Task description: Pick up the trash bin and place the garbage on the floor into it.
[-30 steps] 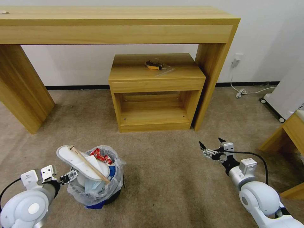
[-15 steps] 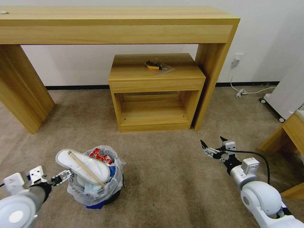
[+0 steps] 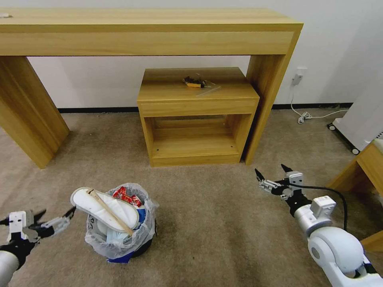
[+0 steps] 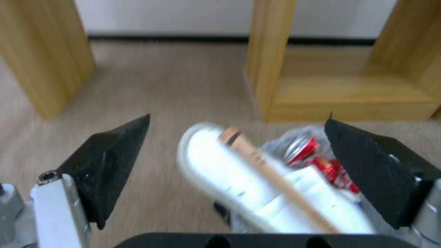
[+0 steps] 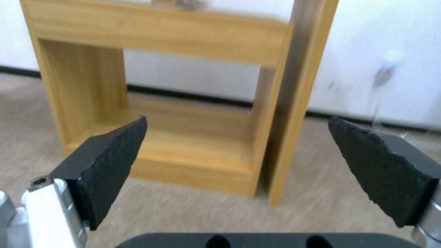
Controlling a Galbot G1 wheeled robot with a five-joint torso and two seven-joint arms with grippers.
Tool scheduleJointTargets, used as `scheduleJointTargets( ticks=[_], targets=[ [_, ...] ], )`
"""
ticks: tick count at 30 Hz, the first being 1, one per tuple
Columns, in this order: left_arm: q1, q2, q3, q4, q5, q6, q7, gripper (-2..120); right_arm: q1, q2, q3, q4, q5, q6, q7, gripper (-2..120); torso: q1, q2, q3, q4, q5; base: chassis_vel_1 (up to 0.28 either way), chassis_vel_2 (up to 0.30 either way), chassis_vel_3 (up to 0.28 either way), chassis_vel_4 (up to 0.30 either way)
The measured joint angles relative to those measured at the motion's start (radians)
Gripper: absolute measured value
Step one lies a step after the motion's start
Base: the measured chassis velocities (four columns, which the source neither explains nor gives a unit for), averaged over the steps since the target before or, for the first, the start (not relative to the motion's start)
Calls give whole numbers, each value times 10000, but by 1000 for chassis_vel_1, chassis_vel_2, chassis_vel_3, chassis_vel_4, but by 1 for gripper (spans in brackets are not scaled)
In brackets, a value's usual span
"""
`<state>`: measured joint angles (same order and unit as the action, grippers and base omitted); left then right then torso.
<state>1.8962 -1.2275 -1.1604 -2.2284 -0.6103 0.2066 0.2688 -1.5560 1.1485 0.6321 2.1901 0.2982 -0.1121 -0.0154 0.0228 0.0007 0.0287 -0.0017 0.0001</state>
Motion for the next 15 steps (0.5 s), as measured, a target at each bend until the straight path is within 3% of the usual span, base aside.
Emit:
scheduleJointTargets(
  ticks=[2,3,6,10,15],
  targets=[
    [181,-605,295,-235,604,-858,253,100,-951,688,145,594,-842,404,0,100,0,0,0,-2,2,0,0,0,0],
    [181,-605,295,-235,604,-858,253,100,-951,688,145,594,-842,404,0,100,0,0,0,-2,2,0,0,0,0],
    [550,-1515,777,-560,941,-2187,680,100,-2474,1590,387,1472,-1768,1144,107,100,-2,0,-1,-5,2,0,0,0,0],
    [1105,-1937,1152,-741,1017,-2972,859,100,-3673,2125,621,2186,-2298,1897,121,100,-2,1,-1,-3,2,0,0,0,0],
    [1579,-1984,1442,-771,813,-3351,952,100,-4570,2300,725,2750,-2621,2538,291,100,-2,0,-1,-4,1,0,0,0,0]
  ],
)
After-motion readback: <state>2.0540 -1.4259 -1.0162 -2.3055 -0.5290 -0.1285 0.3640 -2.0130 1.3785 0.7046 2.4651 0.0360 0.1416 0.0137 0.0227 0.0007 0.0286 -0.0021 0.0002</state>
